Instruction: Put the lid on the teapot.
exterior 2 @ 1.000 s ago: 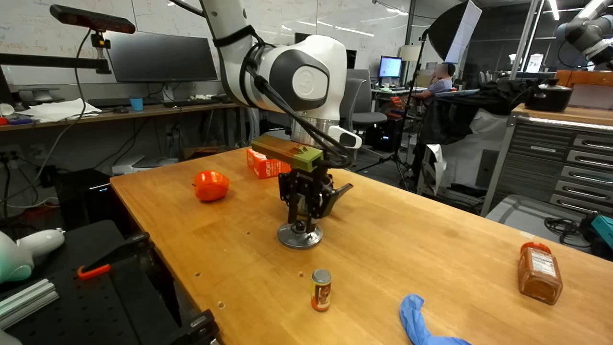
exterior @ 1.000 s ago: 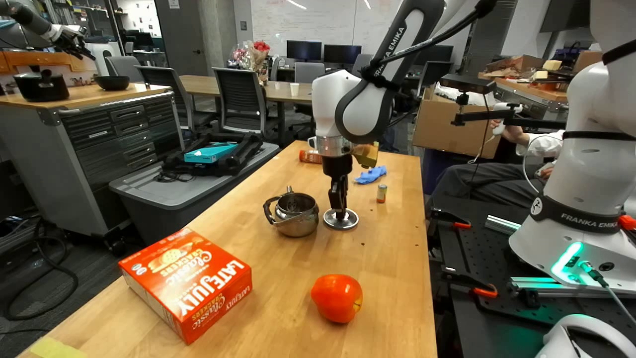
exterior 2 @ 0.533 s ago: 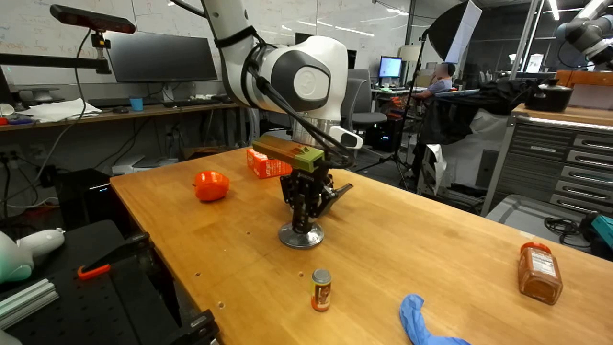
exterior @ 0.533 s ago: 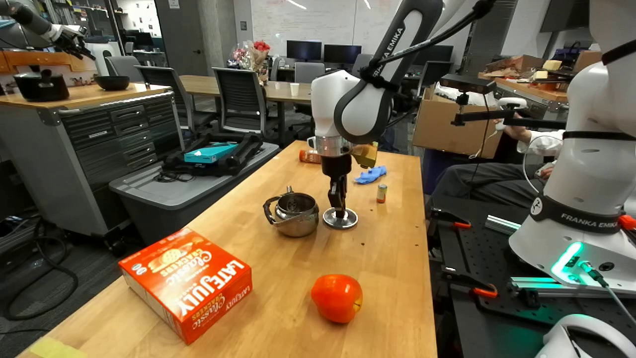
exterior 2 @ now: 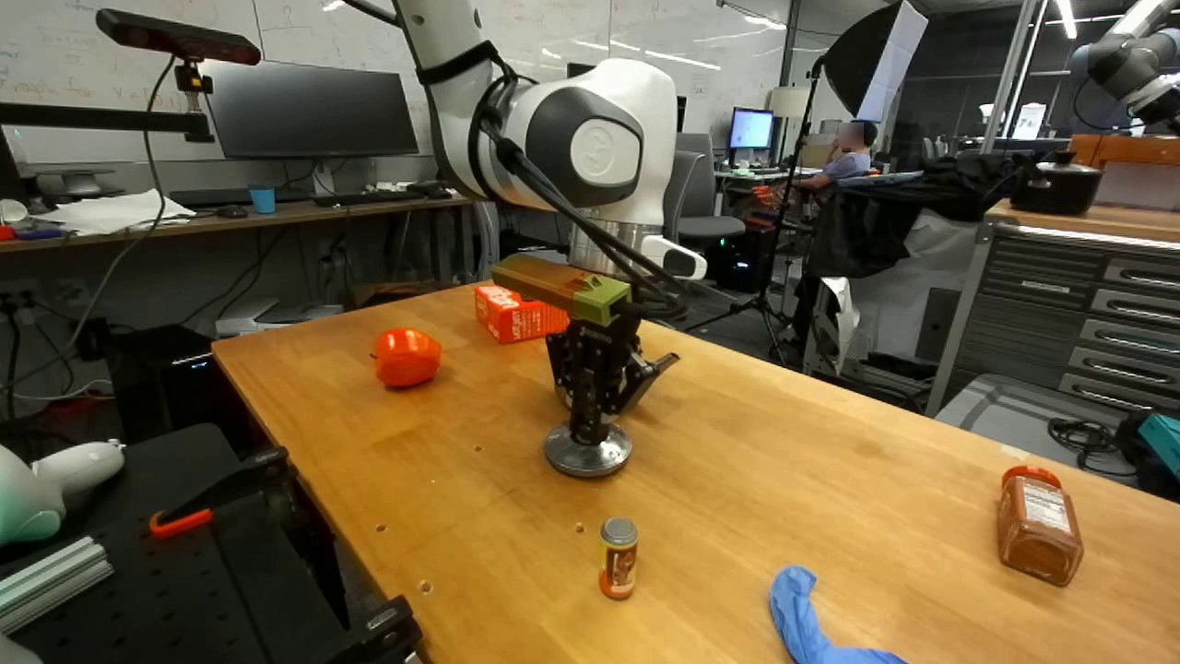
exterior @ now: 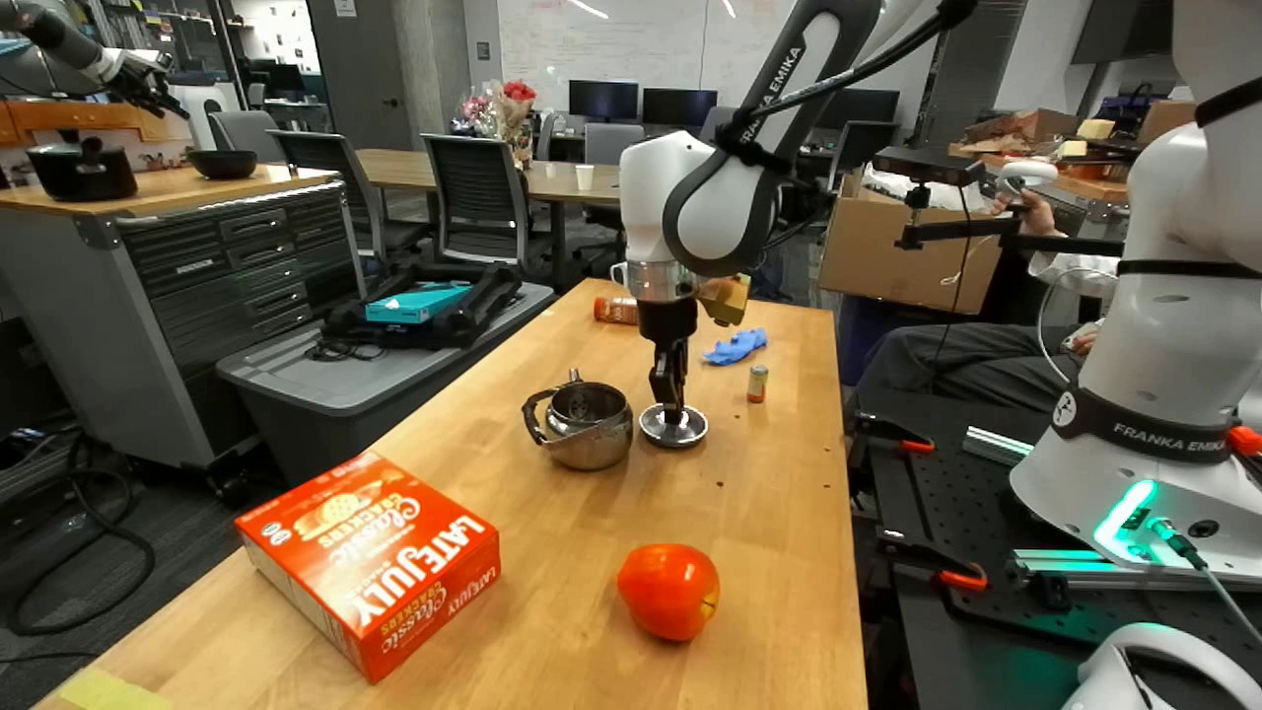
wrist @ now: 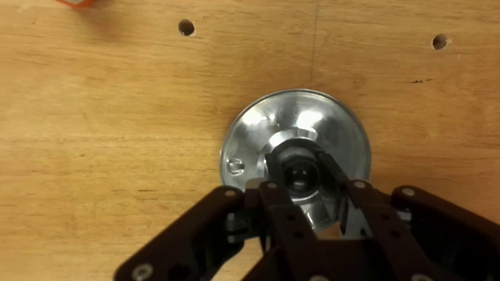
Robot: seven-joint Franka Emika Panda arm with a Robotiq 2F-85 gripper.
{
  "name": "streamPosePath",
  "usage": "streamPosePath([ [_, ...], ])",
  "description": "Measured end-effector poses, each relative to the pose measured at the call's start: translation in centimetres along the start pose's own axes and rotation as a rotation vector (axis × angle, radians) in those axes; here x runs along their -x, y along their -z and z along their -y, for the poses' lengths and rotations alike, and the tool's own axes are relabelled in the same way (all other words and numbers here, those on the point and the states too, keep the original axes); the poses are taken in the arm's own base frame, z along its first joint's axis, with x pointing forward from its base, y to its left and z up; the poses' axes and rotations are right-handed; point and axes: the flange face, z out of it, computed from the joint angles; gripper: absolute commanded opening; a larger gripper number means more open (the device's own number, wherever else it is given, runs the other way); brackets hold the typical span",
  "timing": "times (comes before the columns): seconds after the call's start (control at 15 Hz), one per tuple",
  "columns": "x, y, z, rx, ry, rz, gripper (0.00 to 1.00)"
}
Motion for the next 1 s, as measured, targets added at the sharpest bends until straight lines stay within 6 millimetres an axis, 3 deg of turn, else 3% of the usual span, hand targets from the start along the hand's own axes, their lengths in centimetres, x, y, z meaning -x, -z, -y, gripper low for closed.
streamPosePath([
  [0.4, 0.1, 2.9, -1.4, 0.0, -0.026, -0.044, 0.11],
  [1.0, 0.6, 6.7, -1.2, -0.001, -0.024, -0.06, 0.11],
])
